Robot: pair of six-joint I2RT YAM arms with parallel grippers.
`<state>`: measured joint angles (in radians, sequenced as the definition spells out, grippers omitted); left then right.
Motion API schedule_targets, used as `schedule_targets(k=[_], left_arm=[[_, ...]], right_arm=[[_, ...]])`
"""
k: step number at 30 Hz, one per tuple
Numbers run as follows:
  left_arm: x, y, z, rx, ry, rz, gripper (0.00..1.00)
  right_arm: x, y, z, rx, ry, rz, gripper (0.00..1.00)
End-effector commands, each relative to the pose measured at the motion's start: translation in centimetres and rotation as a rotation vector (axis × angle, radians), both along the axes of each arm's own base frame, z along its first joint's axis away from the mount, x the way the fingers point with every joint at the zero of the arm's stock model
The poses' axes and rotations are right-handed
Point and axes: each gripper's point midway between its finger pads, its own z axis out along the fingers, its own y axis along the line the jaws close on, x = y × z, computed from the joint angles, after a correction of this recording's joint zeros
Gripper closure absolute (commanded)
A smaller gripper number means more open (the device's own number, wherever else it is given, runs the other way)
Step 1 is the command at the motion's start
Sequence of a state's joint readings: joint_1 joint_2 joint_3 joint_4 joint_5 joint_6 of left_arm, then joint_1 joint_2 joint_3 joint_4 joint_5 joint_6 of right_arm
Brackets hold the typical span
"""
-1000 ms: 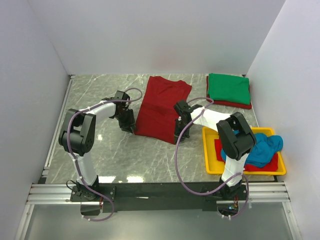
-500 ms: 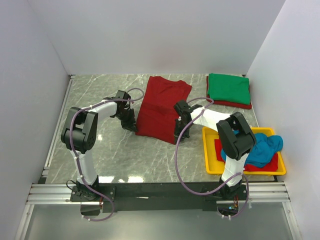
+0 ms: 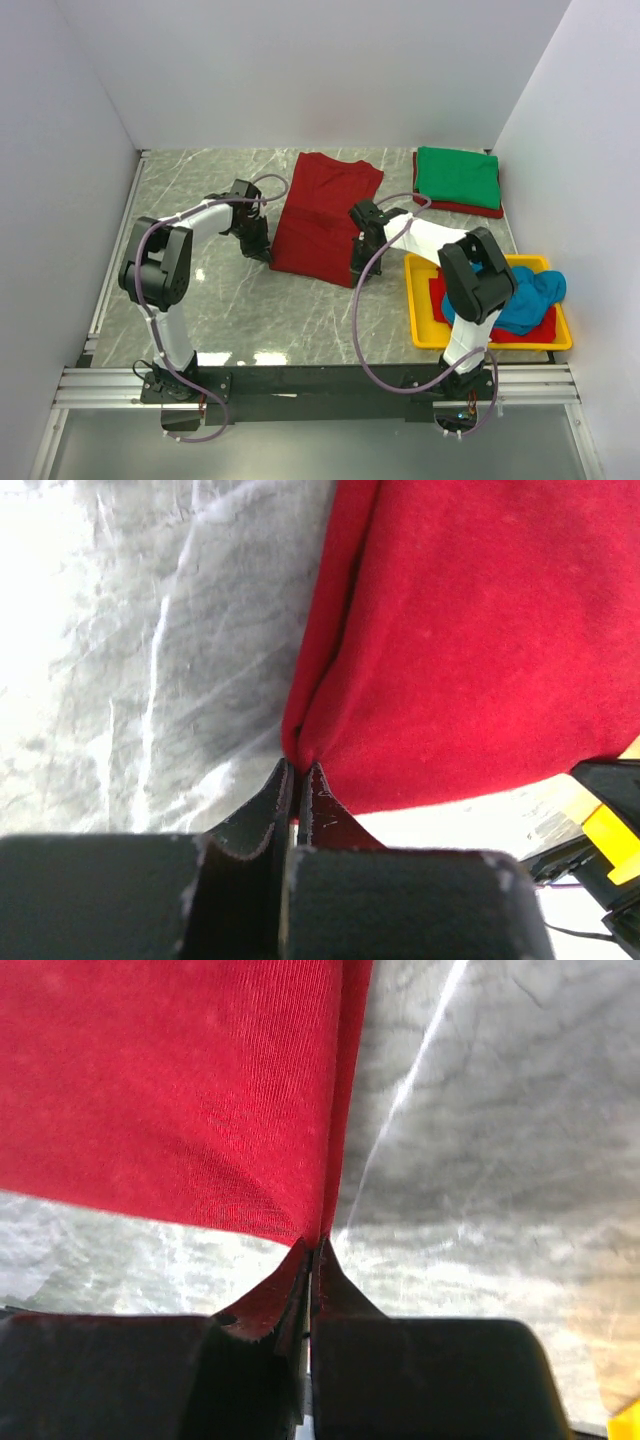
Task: Fold and stack the t-shirts
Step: Fold the tshirt
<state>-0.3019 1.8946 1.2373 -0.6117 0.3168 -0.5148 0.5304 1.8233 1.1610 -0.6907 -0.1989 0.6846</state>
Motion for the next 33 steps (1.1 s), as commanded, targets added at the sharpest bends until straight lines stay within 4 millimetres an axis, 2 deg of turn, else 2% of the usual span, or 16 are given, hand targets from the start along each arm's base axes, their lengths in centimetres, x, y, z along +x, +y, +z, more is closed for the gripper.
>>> schedule_targets(k=[1,10,14,22,28,31,33], left_arm=[[-0.3,0.7,2.1,0.03,-0.052,-0.03,1.0],[-3.9,2.2,4.5,0.056,-0.033,-0.088,1.0],[-5.2,2.2,7.1,0.028,-0.066,-0.081,1.0],[-8.0,2.7,11.0,-0.006,-0.086,-0.053,1.0],[-10.6,2.9,12.6,-0.041,-0.078,-0.03,1.0],[-11.9,3.1,12.1,-0.034,-0.058,-0.017,1.0],[-11.7,2.8,13.0,-0.061,-0.098,-0.006,1.0]], right_arm=[[-0.7,-0.7,2.7,-0.015,-0.042,-0.01,1.0],[-3.1,-2.0,5.3,-0.07,-0.062,0.023,1.0],[-4.4,-1.6,6.9,-0.065,-0.084,0.033,1.0],[-7.8,-1.5,9.5,-0.057,-0.1,0.031,1.0],[-11.1,-1.1,10.9,-0.026,-0.095,0.021,1.0],[-12.1,-1.2,12.4,-0.013,-0.113,0.003,1.0],[-12.0,-1.4,13.6,-0.011,-0.141,-0.033,1.0]])
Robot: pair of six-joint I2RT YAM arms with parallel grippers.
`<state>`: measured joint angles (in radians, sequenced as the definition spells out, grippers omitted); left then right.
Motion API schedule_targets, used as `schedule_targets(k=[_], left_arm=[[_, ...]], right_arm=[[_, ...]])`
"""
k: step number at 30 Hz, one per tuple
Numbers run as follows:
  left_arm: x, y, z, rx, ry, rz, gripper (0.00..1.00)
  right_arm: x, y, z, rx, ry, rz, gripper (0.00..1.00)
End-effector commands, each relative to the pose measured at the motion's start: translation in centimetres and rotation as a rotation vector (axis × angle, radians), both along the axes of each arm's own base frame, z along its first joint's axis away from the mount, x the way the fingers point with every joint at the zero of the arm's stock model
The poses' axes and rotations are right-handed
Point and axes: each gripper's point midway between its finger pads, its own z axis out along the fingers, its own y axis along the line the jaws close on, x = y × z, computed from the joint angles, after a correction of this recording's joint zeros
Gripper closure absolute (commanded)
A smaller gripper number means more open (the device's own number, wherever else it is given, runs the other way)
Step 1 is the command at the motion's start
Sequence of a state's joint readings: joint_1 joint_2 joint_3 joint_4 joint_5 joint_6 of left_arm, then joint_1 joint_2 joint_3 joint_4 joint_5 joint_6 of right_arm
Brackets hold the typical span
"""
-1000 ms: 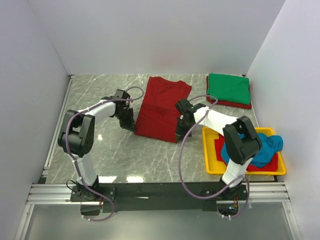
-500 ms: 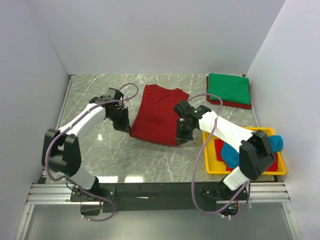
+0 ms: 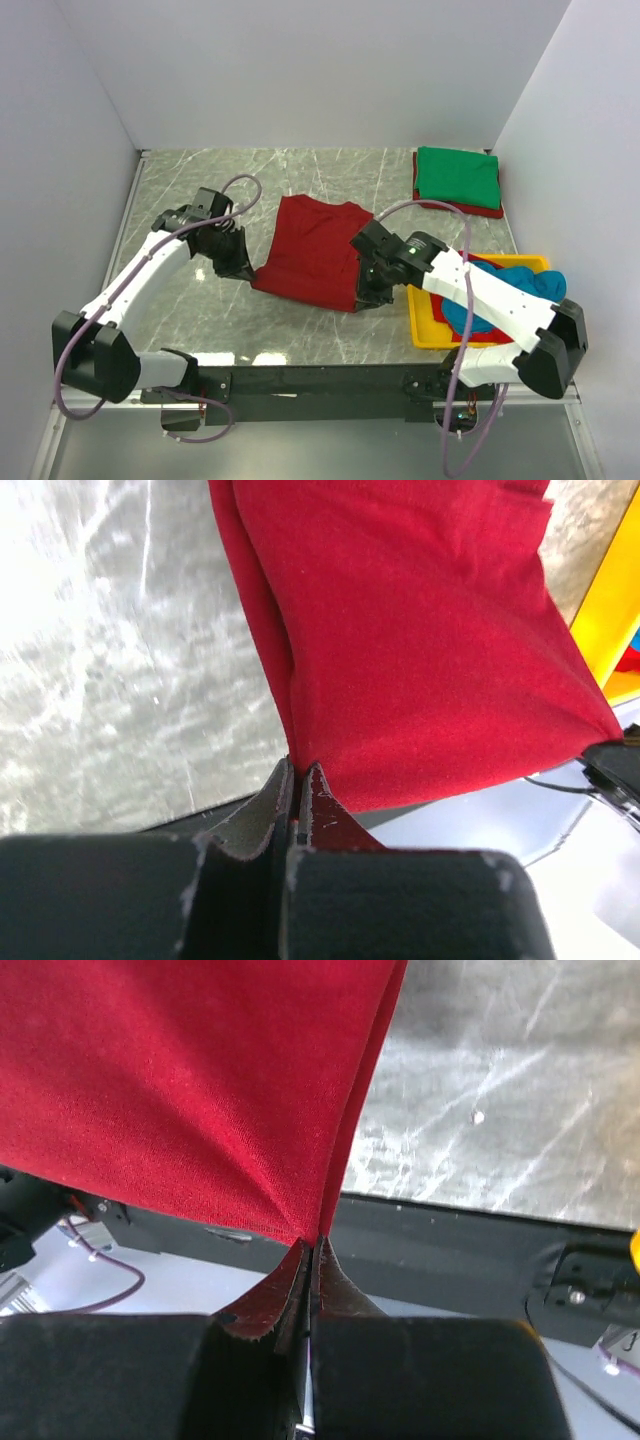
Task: Fold and stack the t-shirts
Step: Fold the tshirt
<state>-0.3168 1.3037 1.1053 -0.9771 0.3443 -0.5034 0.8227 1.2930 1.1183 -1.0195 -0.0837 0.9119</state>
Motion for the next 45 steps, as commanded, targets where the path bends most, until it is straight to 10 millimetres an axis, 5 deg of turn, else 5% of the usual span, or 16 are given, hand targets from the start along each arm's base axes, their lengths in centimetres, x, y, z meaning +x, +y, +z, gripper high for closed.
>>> schedule_targets(k=[1,6,15,30,45], left_arm=[[-0.2,0.3,1.3,-0.007,-0.041,0.035,1.0],[2.4,-0.4,4.0,-0.029,-0.119,0.042,1.0],[7.5,-2.7,4.7,-0.081,-0.162,0.027,1.0],[15.7,-5.8,1.7,-0.101,-0.135,-0.007,1.0],[21.4,-5.5,-1.0,-0.098,-0.123,0.01,0.99]], right_arm=[[-0.8,-1.9,2.0,-0.038,-0.024,-0.09,1.0],[0.9,-1.8,3.4,-0.007,-0.094,-0.142,1.0],[6.1,-3.4,3.6,0.03,-0.158,-0.244,1.0],[14.9,-5.4,1.8,-0.047,-0.161,-0.227,1.0],[21.7,-7.2,-0.3,-0.103,-0.155,-0.241,1.0]])
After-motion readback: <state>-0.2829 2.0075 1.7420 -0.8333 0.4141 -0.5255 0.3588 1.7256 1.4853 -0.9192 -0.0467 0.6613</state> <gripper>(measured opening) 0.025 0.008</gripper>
